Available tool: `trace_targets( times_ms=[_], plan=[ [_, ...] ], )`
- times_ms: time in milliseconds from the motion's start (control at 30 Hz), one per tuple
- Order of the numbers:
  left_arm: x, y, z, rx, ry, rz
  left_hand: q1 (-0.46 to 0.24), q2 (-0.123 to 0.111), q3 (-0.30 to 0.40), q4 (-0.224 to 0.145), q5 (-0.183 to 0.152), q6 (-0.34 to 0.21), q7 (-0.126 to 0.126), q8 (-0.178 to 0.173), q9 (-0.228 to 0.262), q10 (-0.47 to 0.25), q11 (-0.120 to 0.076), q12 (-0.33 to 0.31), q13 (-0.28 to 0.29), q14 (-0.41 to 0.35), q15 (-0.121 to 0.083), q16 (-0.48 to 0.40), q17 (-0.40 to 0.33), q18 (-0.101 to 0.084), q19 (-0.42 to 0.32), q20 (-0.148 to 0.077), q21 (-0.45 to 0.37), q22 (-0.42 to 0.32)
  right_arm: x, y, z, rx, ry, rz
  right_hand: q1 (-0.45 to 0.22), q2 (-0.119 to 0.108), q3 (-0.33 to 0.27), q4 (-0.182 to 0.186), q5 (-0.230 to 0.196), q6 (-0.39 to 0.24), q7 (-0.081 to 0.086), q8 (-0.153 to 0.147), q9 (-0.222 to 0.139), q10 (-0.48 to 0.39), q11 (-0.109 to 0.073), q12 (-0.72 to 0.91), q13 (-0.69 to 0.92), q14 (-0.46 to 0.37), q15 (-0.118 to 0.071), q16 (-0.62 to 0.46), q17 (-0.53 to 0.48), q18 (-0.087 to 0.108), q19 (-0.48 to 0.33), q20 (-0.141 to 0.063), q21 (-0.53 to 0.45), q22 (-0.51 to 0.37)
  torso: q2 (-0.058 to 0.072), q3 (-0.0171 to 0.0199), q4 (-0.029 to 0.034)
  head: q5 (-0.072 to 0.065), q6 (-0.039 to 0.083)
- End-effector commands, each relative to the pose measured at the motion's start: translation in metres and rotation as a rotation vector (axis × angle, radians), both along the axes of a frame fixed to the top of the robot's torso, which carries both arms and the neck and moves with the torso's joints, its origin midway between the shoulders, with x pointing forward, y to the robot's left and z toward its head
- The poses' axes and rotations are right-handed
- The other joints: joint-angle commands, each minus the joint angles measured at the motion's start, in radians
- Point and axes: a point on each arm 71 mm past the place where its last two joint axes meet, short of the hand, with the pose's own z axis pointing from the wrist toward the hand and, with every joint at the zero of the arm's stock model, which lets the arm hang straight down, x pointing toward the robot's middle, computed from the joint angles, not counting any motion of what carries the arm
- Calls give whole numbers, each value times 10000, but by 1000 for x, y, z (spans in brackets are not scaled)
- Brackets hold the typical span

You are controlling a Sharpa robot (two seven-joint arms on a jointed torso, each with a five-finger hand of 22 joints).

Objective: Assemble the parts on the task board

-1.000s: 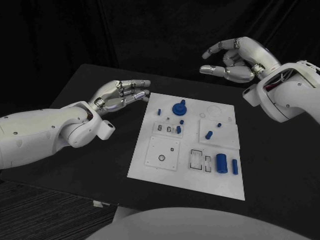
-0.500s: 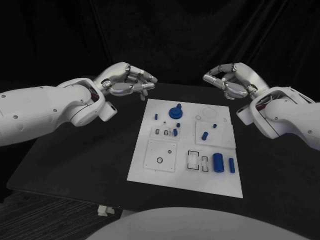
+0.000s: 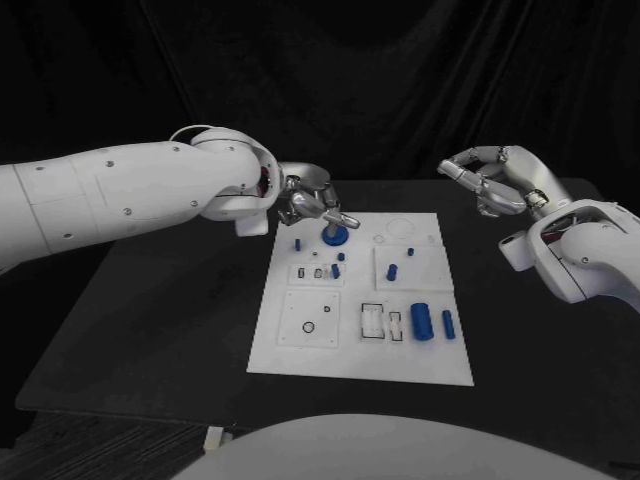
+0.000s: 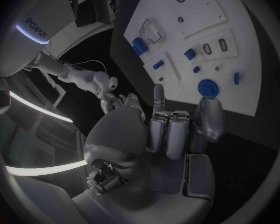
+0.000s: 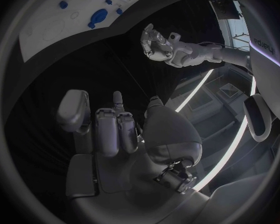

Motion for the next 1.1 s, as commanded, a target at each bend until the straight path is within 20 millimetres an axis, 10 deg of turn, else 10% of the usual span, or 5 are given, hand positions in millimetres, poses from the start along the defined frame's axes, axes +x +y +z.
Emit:
trace_targets(
  times_ms=[33, 233, 633, 1100],
  plan=[
    [0, -1, -12, 3100, 1328, -163, -219, 130, -280, 32, -249, -101, -62, 340, 449, 1302, -224, 132, 2581, 1247, -177, 139, 2656, -121, 754, -65, 570, 1508, -3, -5, 8, -442, -968, -522, 371, -55, -301, -23, 279, 160, 0, 223, 38, 853, -16, 146, 2413, 768, -40, 270, 1403, -106, 123, -18, 370, 1590, -181, 191, -221, 84, -1],
    [7, -19, -14, 4009, 1445, -95, -353, 261, -192, 28, -643, 21, -135, -1, 804, 1302, -327, 132, 2581, 1247, -292, 139, 2656, -356, 1650, -186, 1140, 2167, -6, -7, 9, -704, -1013, -737, 744, 13, -396, -32, 730, 121, 15, 227, -38, 877, -14, 162, 2437, 828, -49, 373, 1568, -150, 266, -40, 602, 1653, -304, 218, -313, 225, -1],
    [12, -40, -18, 5183, 2047, 458, -550, 352, 372, -131, -841, 545, 155, -2832, -306, 1302, -109, 132, 2581, 1247, -137, 139, 2656, -380, 1772, -45, 1169, 2257, -10, -10, 10, -815, -1012, -990, 1148, 82, -509, -25, 1340, 140, 40, 217, -161, 869, 13, 149, 2411, 885, -29, 512, 1794, -223, 439, -33, 1010, 1757, -276, 174, -312, 334, -1],
    [24, -38, -31, 5805, 2743, 1085, -709, 308, 851, -176, -839, 1044, 197, -4106, -993, 1302, -101, 132, 2581, 1247, -160, 139, 2656, -409, 1914, -68, 1209, 2331, -10, -12, 10, -838, -893, -1126, 1523, 120, -565, -30, 1892, 226, 63, 217, -268, 837, 57, 115, 2352, 890, 7, 536, 1820, -232, 462, -3, 1087, 1768, -345, 178, -322, 517, -1]
  ],
)
